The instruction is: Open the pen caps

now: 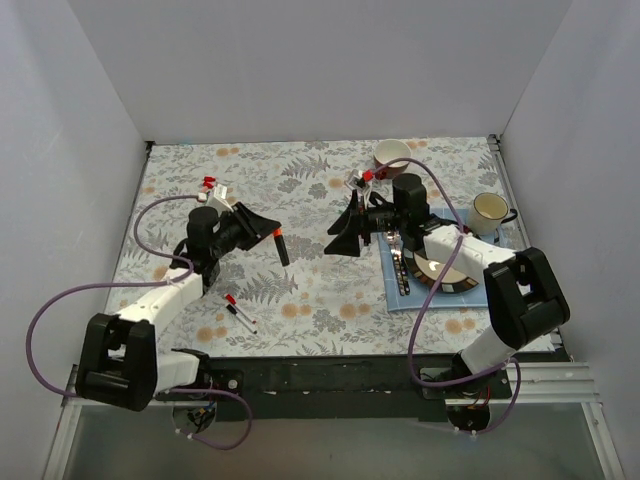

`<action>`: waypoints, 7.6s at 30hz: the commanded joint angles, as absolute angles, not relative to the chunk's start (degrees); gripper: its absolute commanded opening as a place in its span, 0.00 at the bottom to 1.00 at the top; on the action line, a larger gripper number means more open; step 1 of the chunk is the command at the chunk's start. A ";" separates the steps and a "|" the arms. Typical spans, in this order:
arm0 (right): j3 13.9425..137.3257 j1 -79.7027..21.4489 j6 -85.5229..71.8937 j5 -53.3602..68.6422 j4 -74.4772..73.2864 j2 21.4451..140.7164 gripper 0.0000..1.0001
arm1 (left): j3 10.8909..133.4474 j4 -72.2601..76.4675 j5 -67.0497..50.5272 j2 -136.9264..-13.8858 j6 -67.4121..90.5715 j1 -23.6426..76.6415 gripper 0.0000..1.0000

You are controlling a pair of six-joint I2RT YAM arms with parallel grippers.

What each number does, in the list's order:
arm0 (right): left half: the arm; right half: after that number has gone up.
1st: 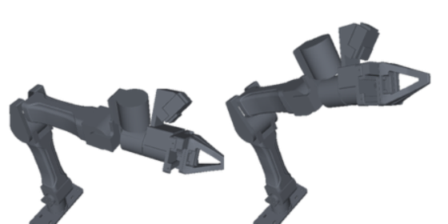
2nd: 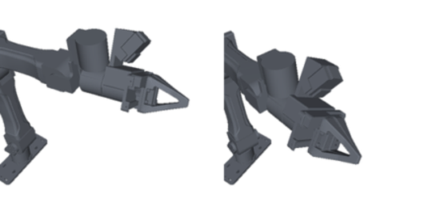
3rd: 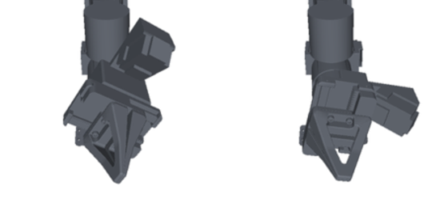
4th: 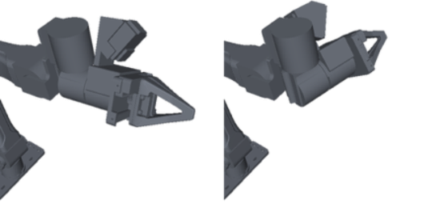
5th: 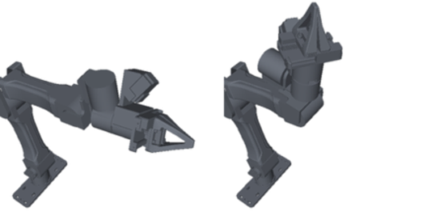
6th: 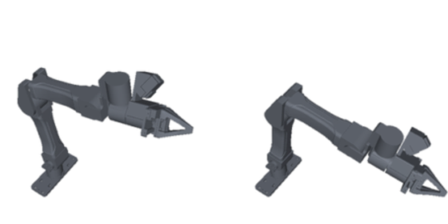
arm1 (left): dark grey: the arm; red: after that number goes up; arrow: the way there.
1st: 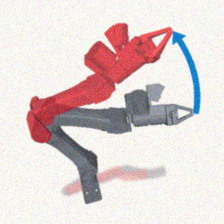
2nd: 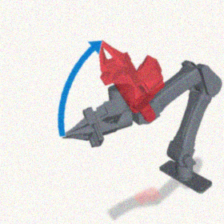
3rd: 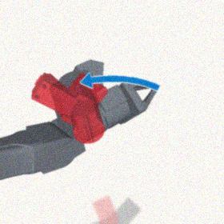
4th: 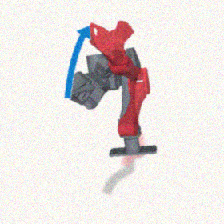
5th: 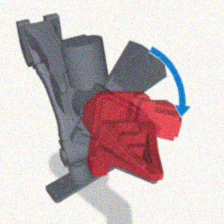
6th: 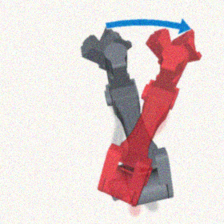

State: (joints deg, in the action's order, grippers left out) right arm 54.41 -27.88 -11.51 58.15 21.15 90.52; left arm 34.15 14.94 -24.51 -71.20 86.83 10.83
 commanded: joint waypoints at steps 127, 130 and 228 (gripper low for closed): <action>49.13 -31.20 -28.74 70.40 46.85 96.15 0.01 | 41.39 57.23 -27.78 -68.38 78.85 12.22 0.00; 49.22 -31.20 -28.57 70.22 46.67 96.50 0.01 | 41.75 53.88 -26.98 -66.98 76.12 11.25 0.00; 68.64 -41.57 25.40 44.47 -10.46 97.12 0.70 | 42.01 -40.61 5.54 -73.47 100.37 -10.20 0.29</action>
